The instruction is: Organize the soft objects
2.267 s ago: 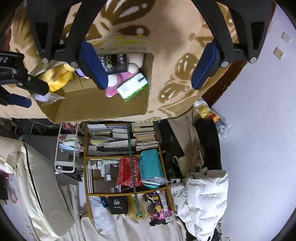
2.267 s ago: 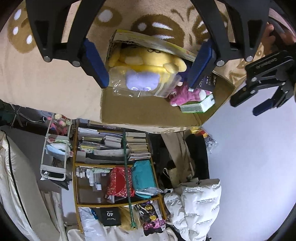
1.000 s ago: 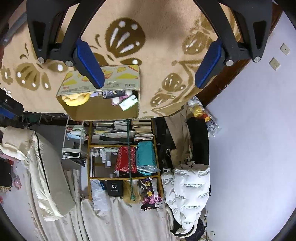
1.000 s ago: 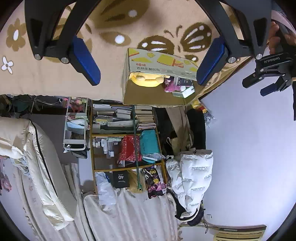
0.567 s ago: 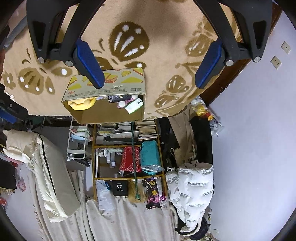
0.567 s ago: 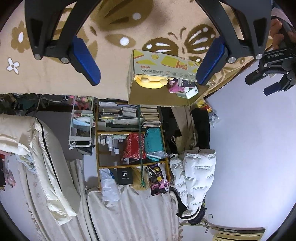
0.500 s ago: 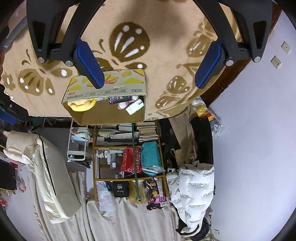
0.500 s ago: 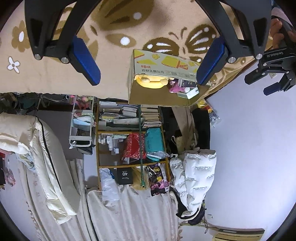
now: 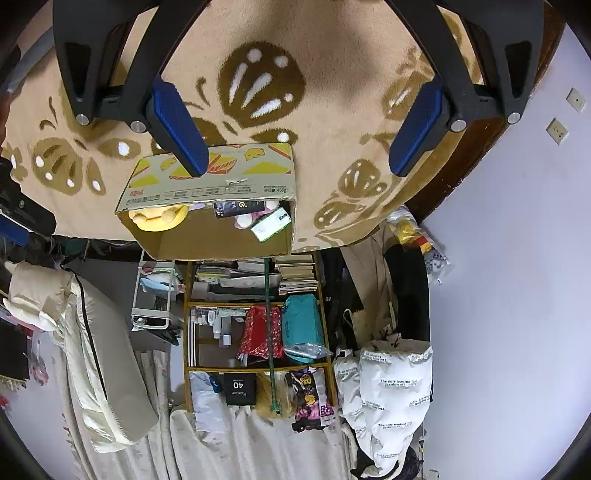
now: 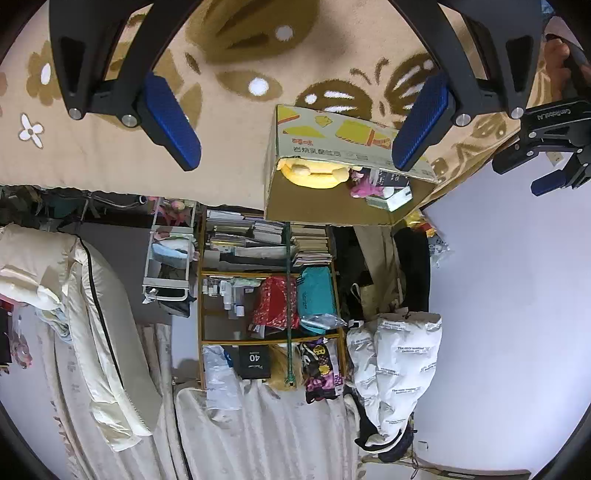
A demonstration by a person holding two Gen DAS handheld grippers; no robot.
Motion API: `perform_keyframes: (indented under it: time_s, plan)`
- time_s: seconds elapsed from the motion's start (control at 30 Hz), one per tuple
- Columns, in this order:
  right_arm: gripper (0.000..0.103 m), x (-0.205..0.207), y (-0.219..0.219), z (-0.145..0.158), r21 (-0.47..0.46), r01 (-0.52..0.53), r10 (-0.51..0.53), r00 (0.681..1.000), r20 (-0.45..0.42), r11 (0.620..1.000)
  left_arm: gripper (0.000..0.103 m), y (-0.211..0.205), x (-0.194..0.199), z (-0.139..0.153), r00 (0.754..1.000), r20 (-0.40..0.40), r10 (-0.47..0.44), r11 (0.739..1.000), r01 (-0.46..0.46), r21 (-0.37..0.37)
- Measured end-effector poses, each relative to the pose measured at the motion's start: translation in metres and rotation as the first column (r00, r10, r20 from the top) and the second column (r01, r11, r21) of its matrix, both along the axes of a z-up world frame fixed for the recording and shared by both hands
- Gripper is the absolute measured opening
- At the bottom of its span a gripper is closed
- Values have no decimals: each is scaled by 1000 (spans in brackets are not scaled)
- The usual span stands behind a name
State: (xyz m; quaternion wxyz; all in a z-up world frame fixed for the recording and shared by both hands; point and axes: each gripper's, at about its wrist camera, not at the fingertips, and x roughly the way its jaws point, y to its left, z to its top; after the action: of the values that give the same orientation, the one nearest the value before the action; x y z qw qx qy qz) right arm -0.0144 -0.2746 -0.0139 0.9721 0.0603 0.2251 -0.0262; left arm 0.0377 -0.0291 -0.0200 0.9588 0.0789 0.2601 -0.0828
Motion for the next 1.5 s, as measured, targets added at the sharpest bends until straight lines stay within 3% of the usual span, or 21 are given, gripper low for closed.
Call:
perform_keyframes:
  time_s: [1.5]
  plan:
    - [103,3,-5,-6,-3,32,-32,999,9,999,97,3,-5,2,999,7,38,999,-38,-5]
